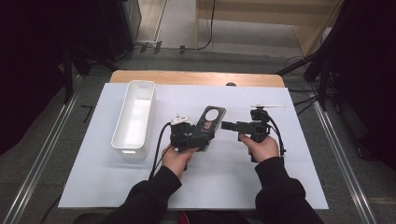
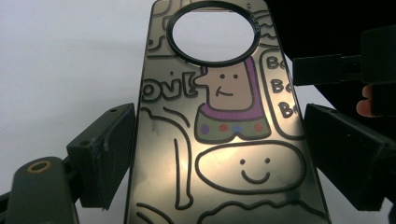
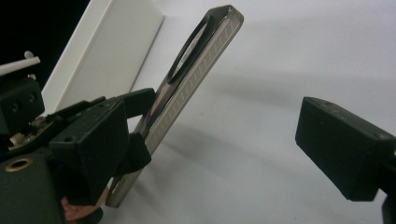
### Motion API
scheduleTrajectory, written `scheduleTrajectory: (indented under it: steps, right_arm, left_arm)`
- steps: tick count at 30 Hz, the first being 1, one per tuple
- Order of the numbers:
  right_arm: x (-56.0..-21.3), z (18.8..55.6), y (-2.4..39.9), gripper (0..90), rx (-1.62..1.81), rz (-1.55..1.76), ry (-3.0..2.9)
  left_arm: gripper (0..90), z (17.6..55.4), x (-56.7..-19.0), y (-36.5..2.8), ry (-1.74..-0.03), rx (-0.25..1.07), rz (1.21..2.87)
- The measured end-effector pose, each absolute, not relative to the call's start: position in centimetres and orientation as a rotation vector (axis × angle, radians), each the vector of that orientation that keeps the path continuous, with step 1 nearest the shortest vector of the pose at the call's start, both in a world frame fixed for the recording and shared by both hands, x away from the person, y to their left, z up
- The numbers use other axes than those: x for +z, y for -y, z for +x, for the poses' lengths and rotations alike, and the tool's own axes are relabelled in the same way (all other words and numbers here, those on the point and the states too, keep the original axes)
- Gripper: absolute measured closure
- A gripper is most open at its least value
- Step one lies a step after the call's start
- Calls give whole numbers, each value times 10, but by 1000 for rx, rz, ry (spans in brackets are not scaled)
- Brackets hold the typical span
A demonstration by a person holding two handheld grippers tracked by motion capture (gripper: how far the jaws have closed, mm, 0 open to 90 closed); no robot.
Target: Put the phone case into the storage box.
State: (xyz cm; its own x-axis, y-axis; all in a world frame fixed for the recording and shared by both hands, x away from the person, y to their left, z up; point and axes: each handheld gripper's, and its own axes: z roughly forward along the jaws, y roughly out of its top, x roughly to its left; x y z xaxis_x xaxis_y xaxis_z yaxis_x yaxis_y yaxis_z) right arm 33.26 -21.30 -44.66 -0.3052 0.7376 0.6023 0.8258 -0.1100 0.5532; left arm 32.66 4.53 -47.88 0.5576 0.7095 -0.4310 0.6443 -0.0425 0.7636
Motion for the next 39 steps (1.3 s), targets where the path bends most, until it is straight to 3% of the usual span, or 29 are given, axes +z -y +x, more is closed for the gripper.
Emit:
scheduleTrajectory:
  steps: [22,25,39]
  right_arm:
    - [-448,357,205,89,-1420,-1877,1973]
    - [-448,360,203,155,-1424,-1877,1958]
    - [-449,369,199,205,-1451,-1883,1898]
  left_arm:
    - [115,327,-482,-42,-1147,83,1701]
    - [115,328,-483,-42,-1150,73,1693]
    - [114,331,-485,-41,-1161,48,1690]
